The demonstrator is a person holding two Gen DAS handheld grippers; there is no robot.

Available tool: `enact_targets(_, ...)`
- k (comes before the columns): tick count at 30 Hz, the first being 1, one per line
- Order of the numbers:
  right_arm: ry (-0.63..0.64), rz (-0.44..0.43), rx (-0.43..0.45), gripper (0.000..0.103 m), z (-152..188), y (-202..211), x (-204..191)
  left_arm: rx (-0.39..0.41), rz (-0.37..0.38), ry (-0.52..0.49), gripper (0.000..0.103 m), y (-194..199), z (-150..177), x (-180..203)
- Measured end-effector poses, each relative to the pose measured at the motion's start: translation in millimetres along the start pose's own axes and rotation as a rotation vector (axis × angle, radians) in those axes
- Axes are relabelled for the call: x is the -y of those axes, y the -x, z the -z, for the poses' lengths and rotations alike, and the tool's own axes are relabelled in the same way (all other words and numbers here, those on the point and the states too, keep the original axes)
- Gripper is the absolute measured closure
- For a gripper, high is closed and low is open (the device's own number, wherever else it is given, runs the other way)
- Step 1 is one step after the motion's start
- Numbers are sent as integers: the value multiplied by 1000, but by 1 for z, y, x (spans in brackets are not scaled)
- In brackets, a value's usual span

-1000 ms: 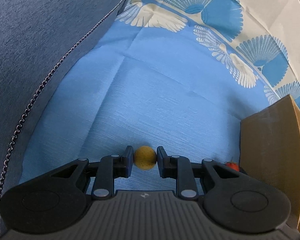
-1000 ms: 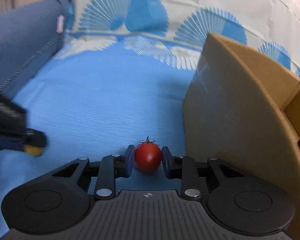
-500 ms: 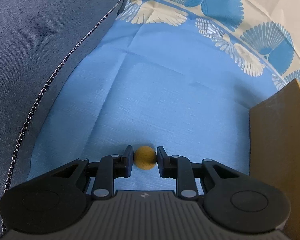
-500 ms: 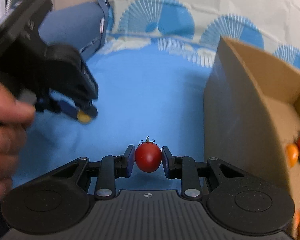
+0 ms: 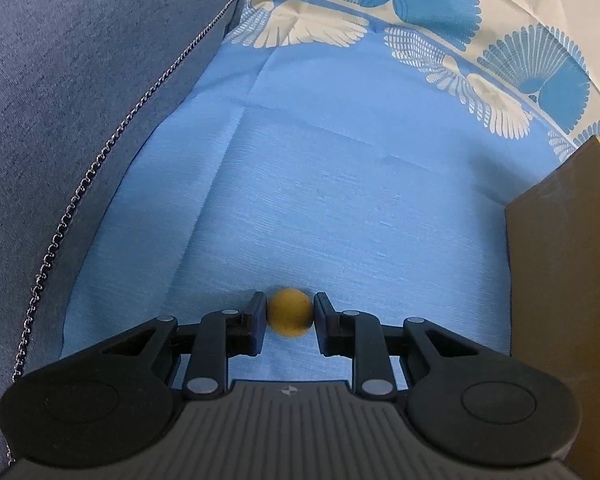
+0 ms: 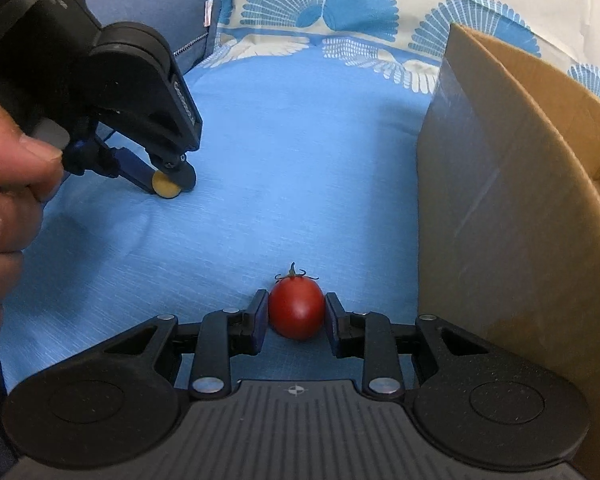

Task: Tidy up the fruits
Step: 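Carry the yellow ball and red cherry tomato over the box with both tools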

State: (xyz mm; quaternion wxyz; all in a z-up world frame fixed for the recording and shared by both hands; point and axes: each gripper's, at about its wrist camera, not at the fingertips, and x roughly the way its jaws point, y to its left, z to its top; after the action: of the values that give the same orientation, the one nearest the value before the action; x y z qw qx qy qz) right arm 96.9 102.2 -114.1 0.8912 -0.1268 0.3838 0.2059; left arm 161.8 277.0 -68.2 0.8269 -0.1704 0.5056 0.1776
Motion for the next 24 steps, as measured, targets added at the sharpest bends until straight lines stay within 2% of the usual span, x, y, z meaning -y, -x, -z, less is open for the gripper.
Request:
enact_targets(7,-21,-30,76,73,-8,28,3,88,13,0,76,25,-2,-3)
enact_targets(13,-63,-65,195,73,-17,80,21,242,62,-59,76,65,8,7)
enact_targets(19,-103,-82,354,73,-23,142,72,443,79,-210,76,111,37,33)
enact_targets(21,-125,-69,394,73,-26,160,95,467,105,-227,76,122,46,42)
enact_targets(24,-167,-30,465,73,-33,188,137,464,155,-196,76,132,57,48)
